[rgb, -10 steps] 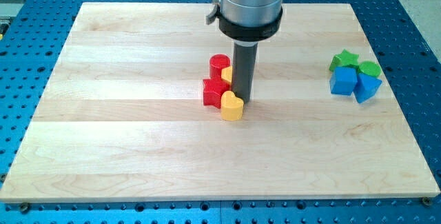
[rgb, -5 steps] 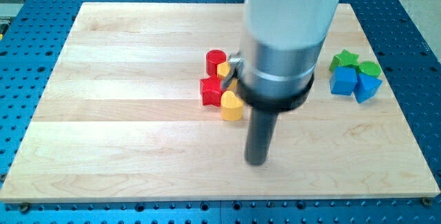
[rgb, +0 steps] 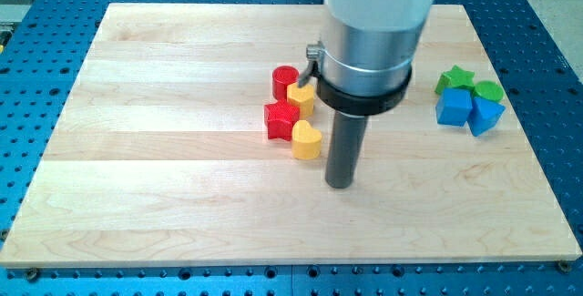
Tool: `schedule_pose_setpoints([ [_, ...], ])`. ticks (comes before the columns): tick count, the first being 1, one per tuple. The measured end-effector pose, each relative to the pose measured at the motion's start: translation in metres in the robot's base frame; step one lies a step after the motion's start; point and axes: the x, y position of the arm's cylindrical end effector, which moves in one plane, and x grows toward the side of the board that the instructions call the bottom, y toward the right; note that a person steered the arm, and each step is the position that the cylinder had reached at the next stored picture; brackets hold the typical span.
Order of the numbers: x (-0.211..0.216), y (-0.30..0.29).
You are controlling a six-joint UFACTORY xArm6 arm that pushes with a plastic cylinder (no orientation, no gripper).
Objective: Place the red and yellow blocks at the center of the board
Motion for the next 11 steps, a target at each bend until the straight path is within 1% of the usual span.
schedule_pose_setpoints([
  [1,-0.002,-0.027],
  [3,-0.005,-0.03],
  [4,-0.008,-0.021],
  [5,-0.022,-0.023],
  [6,-0.051,-0.027],
  [7,-0.067,-0.034],
  [8,-0.067,-0.036],
  [9,-0.06,-0.033],
  [10,-0.015,-0.02],
  [11,0.014,-0.008],
])
